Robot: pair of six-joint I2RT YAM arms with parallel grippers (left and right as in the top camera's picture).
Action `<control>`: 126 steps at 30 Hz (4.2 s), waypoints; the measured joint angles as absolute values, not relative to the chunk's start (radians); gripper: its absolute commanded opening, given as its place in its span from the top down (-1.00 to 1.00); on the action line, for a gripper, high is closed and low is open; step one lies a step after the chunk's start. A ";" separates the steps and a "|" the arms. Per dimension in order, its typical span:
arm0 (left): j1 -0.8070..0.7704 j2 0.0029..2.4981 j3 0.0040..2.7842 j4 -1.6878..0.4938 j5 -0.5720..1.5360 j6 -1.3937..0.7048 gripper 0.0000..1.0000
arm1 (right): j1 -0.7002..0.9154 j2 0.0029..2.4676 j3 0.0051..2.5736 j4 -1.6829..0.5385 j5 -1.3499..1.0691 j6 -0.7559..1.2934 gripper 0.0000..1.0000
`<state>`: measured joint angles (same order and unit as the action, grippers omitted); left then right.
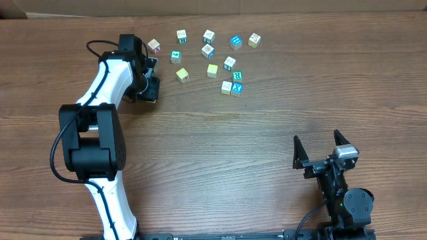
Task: Form a tower
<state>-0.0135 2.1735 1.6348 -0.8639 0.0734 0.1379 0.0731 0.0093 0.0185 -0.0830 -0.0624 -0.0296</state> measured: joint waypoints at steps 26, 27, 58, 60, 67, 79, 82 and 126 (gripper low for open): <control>-0.181 1.855 1.595 -1.124 0.003 -0.210 0.37 | 0.073 0.009 0.019 -0.084 -0.062 -0.029 -1.00; -0.189 1.855 1.571 -1.106 0.003 -0.223 0.35 | 0.073 0.009 0.019 -0.084 -0.063 -0.029 -1.00; -0.085 1.861 1.331 -0.827 -0.138 -0.373 -0.36 | 0.073 0.009 0.019 -0.083 -0.063 -0.030 -1.00; -0.068 1.861 1.328 -0.809 -0.142 -0.400 -0.34 | 0.073 0.009 0.019 -0.084 -0.063 -0.030 -1.00; -0.064 1.862 1.264 -0.673 -0.147 -0.517 -0.12 | 0.073 0.009 0.019 -0.083 -0.062 -0.030 -1.00; -0.064 1.864 1.199 -0.550 -0.147 -0.601 0.12 | 0.073 0.009 0.019 -0.083 -0.062 -0.030 -1.00; -0.064 1.864 1.199 -0.549 -0.147 -0.608 0.11 | 0.073 0.009 0.019 -0.083 -0.062 -0.030 -1.00; -0.064 1.895 1.205 -0.704 0.057 -0.254 0.47 | 0.073 0.009 0.019 -0.083 -0.062 -0.030 -1.00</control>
